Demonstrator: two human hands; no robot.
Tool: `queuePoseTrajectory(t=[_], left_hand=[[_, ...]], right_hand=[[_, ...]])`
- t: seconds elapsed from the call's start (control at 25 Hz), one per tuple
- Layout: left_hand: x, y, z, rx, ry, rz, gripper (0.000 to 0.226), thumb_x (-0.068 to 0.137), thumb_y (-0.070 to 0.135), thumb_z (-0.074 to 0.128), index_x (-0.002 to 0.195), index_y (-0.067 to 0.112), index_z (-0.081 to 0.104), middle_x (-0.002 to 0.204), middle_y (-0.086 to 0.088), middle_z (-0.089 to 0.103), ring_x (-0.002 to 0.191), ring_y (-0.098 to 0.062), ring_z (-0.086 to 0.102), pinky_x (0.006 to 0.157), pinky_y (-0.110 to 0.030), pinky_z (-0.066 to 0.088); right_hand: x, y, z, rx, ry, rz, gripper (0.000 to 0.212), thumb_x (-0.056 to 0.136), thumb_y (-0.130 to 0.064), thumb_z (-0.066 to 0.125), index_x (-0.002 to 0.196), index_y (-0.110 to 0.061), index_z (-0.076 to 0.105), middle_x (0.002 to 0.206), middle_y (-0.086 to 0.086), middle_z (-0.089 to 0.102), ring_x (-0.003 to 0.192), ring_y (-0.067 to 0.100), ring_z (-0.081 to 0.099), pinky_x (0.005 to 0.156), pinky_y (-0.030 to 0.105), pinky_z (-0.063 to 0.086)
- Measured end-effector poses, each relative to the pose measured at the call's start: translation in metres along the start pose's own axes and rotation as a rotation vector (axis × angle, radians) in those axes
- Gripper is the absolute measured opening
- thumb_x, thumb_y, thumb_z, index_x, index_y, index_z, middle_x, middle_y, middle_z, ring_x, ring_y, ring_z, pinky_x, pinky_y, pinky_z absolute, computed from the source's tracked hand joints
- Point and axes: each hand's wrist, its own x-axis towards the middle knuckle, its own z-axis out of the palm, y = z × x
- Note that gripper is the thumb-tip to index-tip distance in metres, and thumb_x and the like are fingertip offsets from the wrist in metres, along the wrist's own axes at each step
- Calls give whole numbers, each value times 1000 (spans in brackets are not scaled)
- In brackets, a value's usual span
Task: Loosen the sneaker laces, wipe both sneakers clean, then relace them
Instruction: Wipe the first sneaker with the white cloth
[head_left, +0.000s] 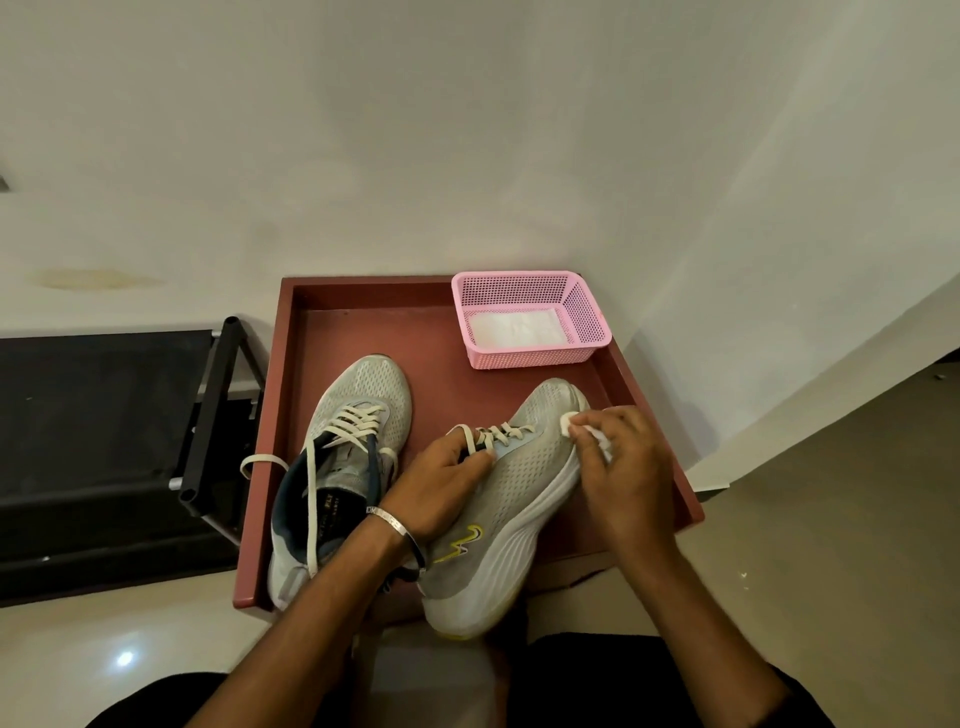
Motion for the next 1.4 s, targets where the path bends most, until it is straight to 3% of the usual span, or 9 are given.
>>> queuePoseTrajectory(t=[0.08, 0.16, 0.36, 0.52, 0.68, 0.88, 1.04, 1.24, 1.4], left_hand=[[-2, 0, 2, 32, 25, 25, 24, 94, 32, 55, 90, 9, 62, 77, 3, 62, 72, -11, 52, 81, -47, 50], [-3, 4, 1, 67, 30, 50, 29, 90, 39, 53, 90, 11, 62, 80, -3, 66, 74, -13, 54, 83, -48, 50], [-14, 15, 4, 257, 23, 205, 23, 97, 34, 51, 96, 13, 61, 90, -4, 67, 84, -23, 61, 79, -47, 49], [-20, 13, 2, 340, 53, 283, 22, 95, 38, 49, 92, 18, 57, 81, 4, 60, 76, -17, 56, 72, -45, 47], [-24, 14, 6, 417, 61, 321, 18, 97, 37, 48, 96, 21, 57, 83, 6, 60, 76, -15, 56, 71, -42, 47], [-24, 15, 4, 389, 95, 312, 15, 98, 34, 50, 94, 22, 58, 78, 6, 60, 72, -14, 57, 68, -41, 47], [-24, 15, 5, 387, 88, 313, 15, 98, 34, 50, 95, 21, 58, 74, 8, 57, 69, -11, 55, 66, -37, 45], [-20, 12, 1, 298, 114, 268, 20, 98, 29, 54, 79, 35, 49, 70, 16, 54, 68, -3, 52, 64, -31, 39], [-19, 14, 2, 292, 98, 255, 23, 100, 30, 49, 77, 31, 48, 71, 14, 54, 71, -6, 53, 69, -35, 44]], right_hand=[[-25, -9, 4, 2, -118, -88, 12, 91, -17, 68, 101, -14, 74, 100, -2, 62, 91, 13, 60, 70, 18, 50], [-44, -13, 4, 40, -224, -226, 12, 92, -18, 67, 101, -14, 74, 99, -3, 61, 92, 11, 58, 72, 19, 51], [6, 1, -9, 22, 29, 71, 13, 90, -19, 69, 101, -13, 73, 100, 1, 64, 89, 18, 63, 62, 16, 47], [-37, -11, -1, 54, -187, -149, 11, 91, -18, 67, 101, -16, 73, 100, -4, 62, 89, 7, 59, 66, 15, 49], [6, 2, -8, 4, -8, 60, 12, 90, -18, 68, 101, -15, 73, 102, 0, 64, 90, 17, 62, 63, 13, 43], [-35, -7, -3, 92, -199, -76, 8, 91, -21, 68, 98, -21, 72, 99, -9, 63, 88, 4, 60, 65, 15, 50], [9, 2, -7, 23, 1, 85, 11, 90, -19, 69, 99, -15, 74, 99, -3, 65, 87, 13, 63, 63, 11, 43], [-53, -24, -1, 198, -224, -122, 8, 91, -20, 68, 98, -22, 72, 97, -13, 64, 89, 2, 62, 71, 13, 51], [-4, -10, 3, 54, -13, 65, 10, 89, -21, 70, 98, -19, 72, 99, -8, 64, 92, 14, 61, 67, 16, 46]])
